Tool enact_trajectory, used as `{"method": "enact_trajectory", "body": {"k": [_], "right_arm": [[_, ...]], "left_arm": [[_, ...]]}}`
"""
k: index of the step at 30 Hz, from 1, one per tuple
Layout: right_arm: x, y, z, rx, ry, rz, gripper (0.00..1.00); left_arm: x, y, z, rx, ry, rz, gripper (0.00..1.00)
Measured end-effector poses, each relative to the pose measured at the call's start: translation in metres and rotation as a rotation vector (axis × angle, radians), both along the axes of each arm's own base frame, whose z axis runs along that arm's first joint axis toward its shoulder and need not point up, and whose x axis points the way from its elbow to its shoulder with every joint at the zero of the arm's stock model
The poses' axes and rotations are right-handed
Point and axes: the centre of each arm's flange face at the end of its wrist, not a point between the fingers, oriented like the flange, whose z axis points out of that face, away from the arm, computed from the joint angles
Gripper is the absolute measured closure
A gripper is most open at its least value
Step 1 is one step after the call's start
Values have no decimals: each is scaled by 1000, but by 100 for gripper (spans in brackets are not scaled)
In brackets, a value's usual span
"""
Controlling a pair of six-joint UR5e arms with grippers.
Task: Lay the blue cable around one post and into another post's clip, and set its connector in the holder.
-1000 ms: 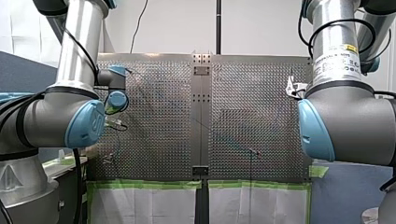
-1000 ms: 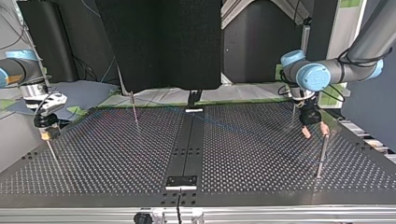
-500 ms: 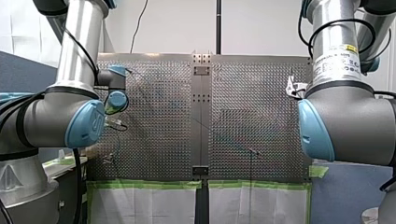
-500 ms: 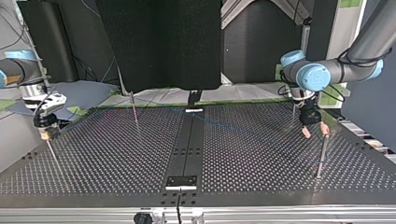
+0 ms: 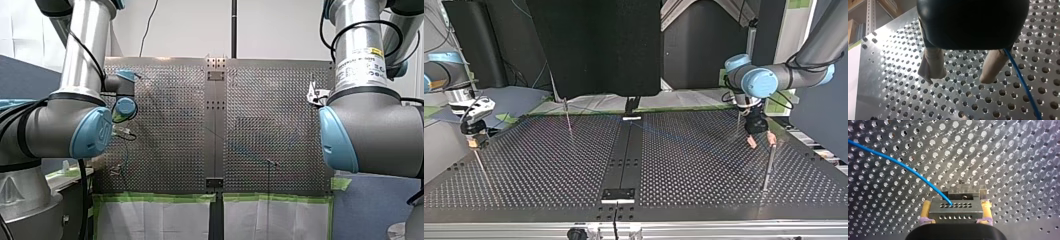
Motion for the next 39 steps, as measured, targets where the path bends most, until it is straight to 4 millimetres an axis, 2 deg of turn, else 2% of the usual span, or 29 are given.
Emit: {"method": "enact_trajectory", "body": {"k": [4,6,7,9,10,11,12,13,14,39], "right_arm": [[0,0,0,0,0,0,78],[0,0,0,0,0,0,68],[0,0,0,0,0,0,68],[0,0,0,0,0,0,46],[0,0,0,0,0,0,46],[0,0,0,0,0,0,33],[0,0,0,0,0,0,13],[0,0,0,0,0,0,13],[0,0,0,0,0,0,0],[0,0,0,0,0,0,0]], "left_arm": [[0,0,0,0,0,0,0],[0,0,0,0,0,0,0],[0,0,0,0,0,0,0],[0,0,0,0,0,0,0],[0,0,0,0,0,0,0],[0,0,0,0,0,0,0],[0,0,0,0,0,0,0],[0,0,0,0,0,0,0],[0,0,0,0,0,0,0],[4,-11,2,189,51,-102,0]]}}
